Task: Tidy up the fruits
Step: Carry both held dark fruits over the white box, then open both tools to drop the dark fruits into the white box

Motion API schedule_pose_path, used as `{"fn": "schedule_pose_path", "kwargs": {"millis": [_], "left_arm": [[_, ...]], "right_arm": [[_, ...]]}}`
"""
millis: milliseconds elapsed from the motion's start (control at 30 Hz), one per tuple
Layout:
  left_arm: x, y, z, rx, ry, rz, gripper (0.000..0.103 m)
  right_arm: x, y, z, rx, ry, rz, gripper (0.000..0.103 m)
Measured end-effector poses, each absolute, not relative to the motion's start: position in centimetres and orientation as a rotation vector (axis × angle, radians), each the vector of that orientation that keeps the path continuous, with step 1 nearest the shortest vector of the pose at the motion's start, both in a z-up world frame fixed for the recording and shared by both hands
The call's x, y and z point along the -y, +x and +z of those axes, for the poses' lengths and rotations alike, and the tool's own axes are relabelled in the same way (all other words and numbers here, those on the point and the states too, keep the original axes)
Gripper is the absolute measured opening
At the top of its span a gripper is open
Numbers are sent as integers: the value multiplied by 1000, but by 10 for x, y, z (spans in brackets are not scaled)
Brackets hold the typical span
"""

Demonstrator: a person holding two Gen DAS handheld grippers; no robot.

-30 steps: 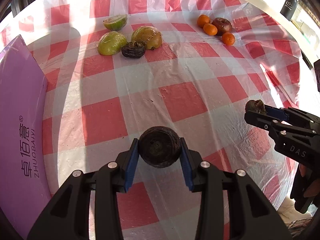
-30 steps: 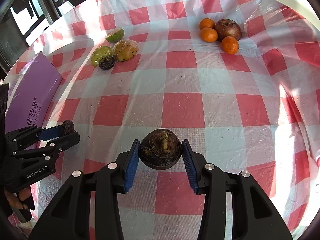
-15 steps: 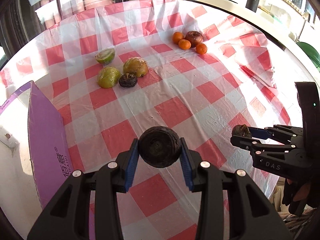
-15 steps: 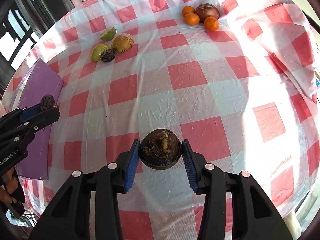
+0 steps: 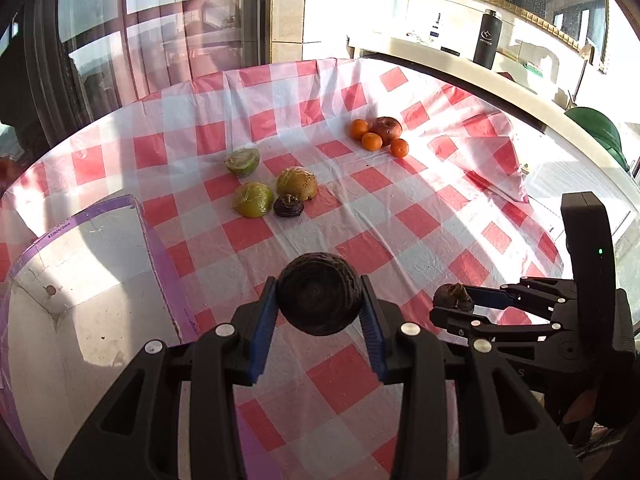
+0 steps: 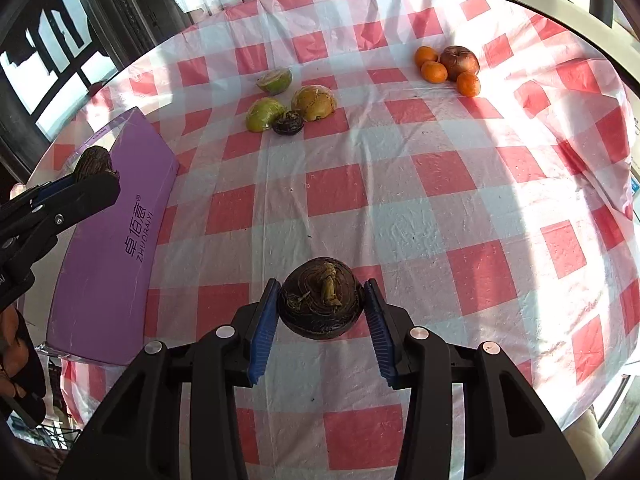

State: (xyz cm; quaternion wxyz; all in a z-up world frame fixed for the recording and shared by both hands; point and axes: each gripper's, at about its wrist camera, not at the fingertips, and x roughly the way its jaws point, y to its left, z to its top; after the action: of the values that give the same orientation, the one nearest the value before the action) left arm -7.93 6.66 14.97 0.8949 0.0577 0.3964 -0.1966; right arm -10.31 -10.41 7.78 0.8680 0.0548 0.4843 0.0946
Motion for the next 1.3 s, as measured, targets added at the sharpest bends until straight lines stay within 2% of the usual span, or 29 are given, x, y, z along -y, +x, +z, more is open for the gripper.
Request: {"fn": "schedule_pose_path", "kwargs": {"millis": [267, 533, 800, 900, 1167, 1200, 1267, 1300], "left_arm": [[-141, -86, 158, -809, 60, -277, 39], [-227, -99, 138, -875, -6, -63, 39], [-285, -119, 108, -989, -38, 103, 39], [-290, -123, 99, -1021, -29, 117, 40], [-285, -123, 89, -1075, 2, 111, 40], [-284, -122, 89, -1077, 2, 108, 41], [-282, -119, 89, -1081, 9, 106, 45], [-282, -118, 90, -1079, 7, 102, 52]], "right_arm": [[35, -97, 119, -916, 73, 338, 43], [-59, -99, 148, -847, -43, 555, 43], [-136, -117, 119, -922, -256, 734, 43], [-144, -121, 102, -976, -296, 738, 43], [-158, -137, 90, -935, -437, 721, 44], [-158, -138, 89, -932, -442, 717, 45], [-156, -138, 89, -926, -431, 716, 59], [-155, -138, 89, -924, -423, 719, 61]]}}
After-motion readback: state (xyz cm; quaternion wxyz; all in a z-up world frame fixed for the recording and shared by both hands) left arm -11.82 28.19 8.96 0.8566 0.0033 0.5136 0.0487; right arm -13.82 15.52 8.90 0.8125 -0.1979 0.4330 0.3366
